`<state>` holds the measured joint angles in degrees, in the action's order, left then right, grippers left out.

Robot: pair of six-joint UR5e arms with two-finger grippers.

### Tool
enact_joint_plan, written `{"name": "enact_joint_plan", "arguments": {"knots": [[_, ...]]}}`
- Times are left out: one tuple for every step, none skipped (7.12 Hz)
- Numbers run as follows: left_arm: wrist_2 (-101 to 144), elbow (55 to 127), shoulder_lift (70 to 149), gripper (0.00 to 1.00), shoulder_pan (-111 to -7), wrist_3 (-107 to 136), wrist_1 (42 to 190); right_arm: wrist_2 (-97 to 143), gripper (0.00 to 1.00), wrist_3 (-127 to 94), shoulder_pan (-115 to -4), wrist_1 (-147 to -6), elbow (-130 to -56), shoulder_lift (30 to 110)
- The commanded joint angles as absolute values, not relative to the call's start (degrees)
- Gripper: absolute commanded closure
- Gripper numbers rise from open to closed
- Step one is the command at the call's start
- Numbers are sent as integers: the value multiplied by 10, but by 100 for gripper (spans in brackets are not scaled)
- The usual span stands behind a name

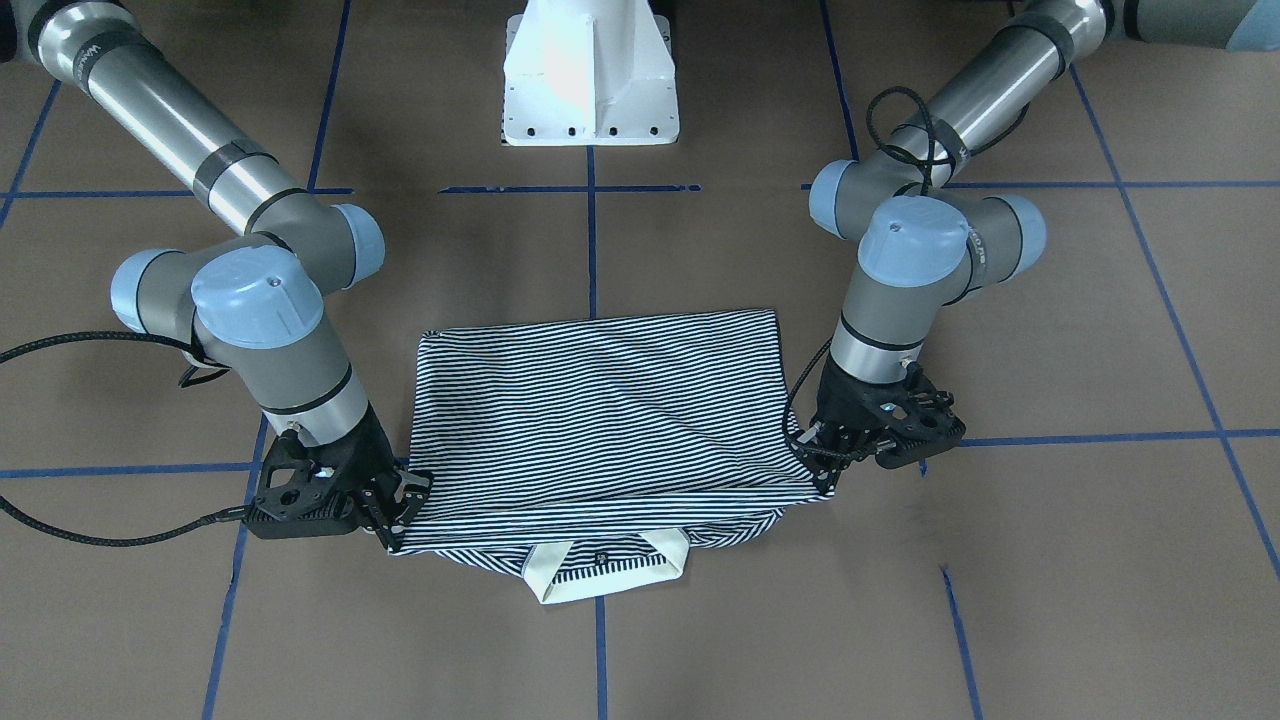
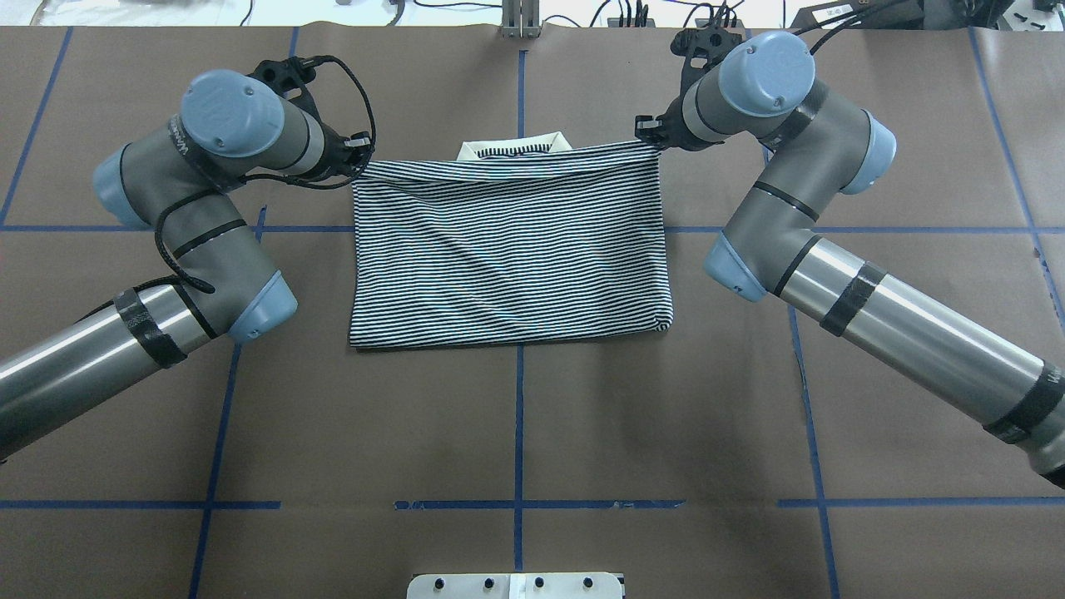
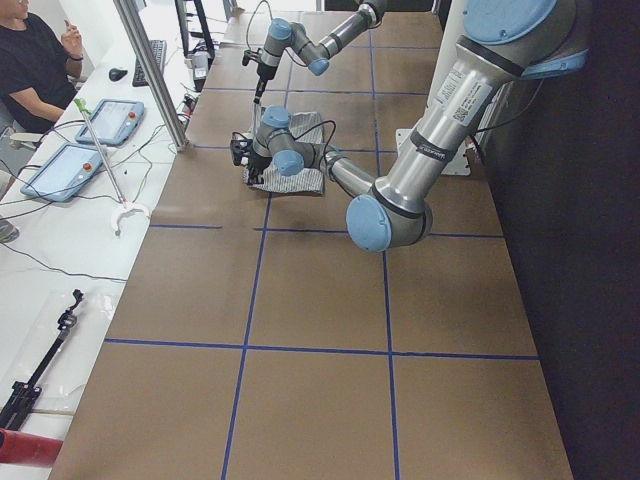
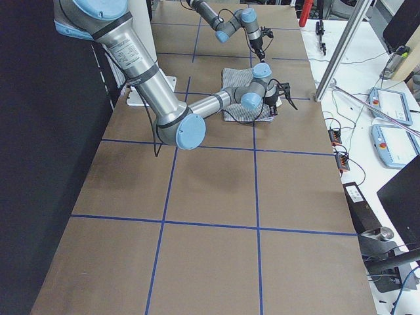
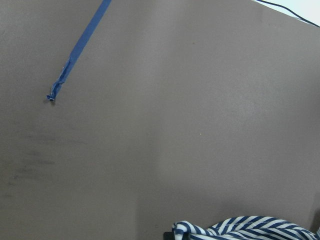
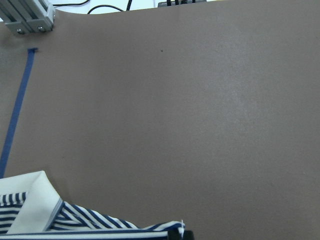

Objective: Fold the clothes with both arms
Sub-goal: 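Release the hem near the collar and raise both grippers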

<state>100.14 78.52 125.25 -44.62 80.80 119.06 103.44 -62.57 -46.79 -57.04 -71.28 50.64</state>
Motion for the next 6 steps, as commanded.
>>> {"name": "enact_joint_plan", "arguments": {"knots": [[998,785,1254,1,-444,811,1188,1036,0,-625,-468,-570,-713,507],[998,799,1252,0,-444,811,1187,1041,0,-623,-468,-570,-713,508],[998,801,1250,0,-444,809,1188,1045,0,-626,-468,-570,-714,507],[1001,813,1247,0,-446,809,1187,1065,0,-631,-468,-570,-724,507],[1001,842,1241,0,-446,810,1182,1095,0,-651,-468,-577,-768,531],[1001,869,1231,0,-446,812,1179,1098,0,-706,-444,-579,-833,591]]}}
